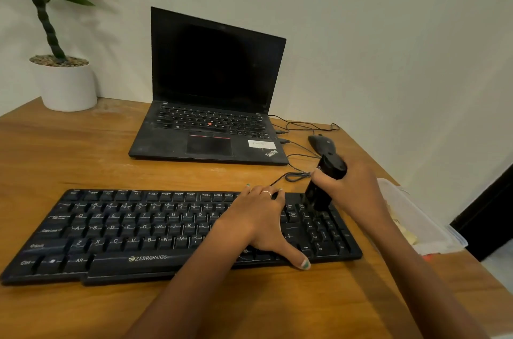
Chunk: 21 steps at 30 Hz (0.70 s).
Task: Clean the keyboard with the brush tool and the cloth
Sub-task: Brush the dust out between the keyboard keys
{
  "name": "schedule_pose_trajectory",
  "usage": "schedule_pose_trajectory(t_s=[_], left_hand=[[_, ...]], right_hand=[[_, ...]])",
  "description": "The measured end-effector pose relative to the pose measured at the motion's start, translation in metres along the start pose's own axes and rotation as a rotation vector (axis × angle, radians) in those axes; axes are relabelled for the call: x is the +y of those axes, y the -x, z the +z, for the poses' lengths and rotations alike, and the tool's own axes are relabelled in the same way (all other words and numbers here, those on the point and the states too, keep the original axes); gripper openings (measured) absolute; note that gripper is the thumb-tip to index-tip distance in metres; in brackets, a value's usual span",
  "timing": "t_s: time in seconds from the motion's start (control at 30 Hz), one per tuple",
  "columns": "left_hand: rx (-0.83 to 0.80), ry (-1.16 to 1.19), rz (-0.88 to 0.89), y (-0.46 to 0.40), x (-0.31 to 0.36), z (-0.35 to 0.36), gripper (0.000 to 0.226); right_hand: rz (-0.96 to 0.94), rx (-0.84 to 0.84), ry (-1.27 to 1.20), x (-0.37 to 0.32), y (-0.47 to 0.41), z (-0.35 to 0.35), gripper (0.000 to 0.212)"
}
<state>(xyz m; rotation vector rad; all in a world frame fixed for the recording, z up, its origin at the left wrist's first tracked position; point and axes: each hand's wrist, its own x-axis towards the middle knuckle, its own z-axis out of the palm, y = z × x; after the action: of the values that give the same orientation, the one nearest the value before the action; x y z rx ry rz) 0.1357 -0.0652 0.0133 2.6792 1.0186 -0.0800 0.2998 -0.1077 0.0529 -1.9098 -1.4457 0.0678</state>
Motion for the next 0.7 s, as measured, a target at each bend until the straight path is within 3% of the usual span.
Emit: schedule_pose_trajectory(t_s=[0.1, 0.27, 0.43, 0.57, 0.7], left_hand=[[0.000, 0.002, 0.002, 0.001, 0.000, 0.000, 0.129], [0.002, -0.001, -0.002, 0.000, 0.000, -0.001, 0.129], [-0.002, 0.002, -0.002, 0.000, 0.000, 0.000, 0.130], [0.003, 0.001, -0.005, 0.000, 0.000, 0.000, 0.130], [-0.003, 0.000, -0.005, 0.000, 0.000, 0.000, 0.129]], right_hand=[[0.044, -0.113, -0.043, -0.002, 0.000, -0.004, 0.021], [-0.031, -0.020, -0.002, -0.005, 0.001, 0.000, 0.020], [0.071, -0.139, -0.010, -0.007, -0.002, -0.006, 0.020], [-0.045, 0.003, -0.013, -0.009, 0.005, 0.004, 0.023], [0.084, -0.223, -0.012, -0.012, 0.002, -0.009, 0.018]])
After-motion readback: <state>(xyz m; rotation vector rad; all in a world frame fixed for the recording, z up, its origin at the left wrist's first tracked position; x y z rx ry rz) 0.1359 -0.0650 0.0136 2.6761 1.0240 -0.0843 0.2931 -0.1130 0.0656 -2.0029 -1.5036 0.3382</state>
